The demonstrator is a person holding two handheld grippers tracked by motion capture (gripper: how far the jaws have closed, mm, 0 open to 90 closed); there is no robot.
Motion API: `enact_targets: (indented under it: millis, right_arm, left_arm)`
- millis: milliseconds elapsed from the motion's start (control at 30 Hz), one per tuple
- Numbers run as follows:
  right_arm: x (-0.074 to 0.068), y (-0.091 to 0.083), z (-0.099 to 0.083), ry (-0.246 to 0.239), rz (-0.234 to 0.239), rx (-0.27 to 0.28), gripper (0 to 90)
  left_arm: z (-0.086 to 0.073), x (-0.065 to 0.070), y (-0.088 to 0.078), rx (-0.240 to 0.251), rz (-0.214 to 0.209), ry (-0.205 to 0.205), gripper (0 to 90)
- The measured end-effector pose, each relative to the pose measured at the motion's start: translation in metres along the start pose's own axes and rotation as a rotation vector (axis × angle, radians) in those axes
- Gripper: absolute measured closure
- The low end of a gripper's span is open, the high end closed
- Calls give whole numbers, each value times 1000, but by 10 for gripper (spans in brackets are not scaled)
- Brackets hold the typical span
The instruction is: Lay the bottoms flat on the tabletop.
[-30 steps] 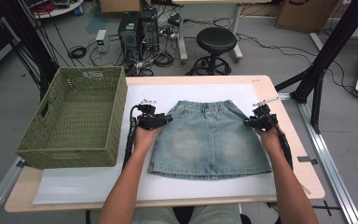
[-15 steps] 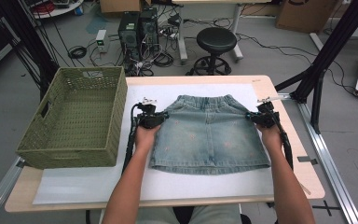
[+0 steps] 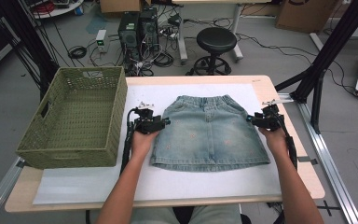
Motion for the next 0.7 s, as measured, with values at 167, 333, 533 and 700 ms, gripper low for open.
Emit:
enact_targets:
  millis: [167, 333, 533, 700]
  right_arm:
    - [-8, -2, -20, -65, 3, -55, 659]
    - [-5, -4, -29, -117, -75, -82, 842]
    - [-9, -16, -33, -28, -43, -34, 648]
    - [-6, -23, -49, 16, -55, -68, 626]
  left_arm:
    - [-12, 3, -11, 5, -5, -2, 557]
    - [-22, 7, -19, -5, -16, -16, 547]
    - [-36, 15, -28, -36, -37, -26, 520]
    - [-49, 18, -25, -79, -23, -21, 538]
Point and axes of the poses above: each handheld gripper's, and its own axes: y roughly forward along the jaws, z roughly out of its top, x roughly to its right, the point moved 5 cm from there along y, roughly forward along the jaws, and after that the axes turned 6 degrees about -z, right-handed, at the moved point
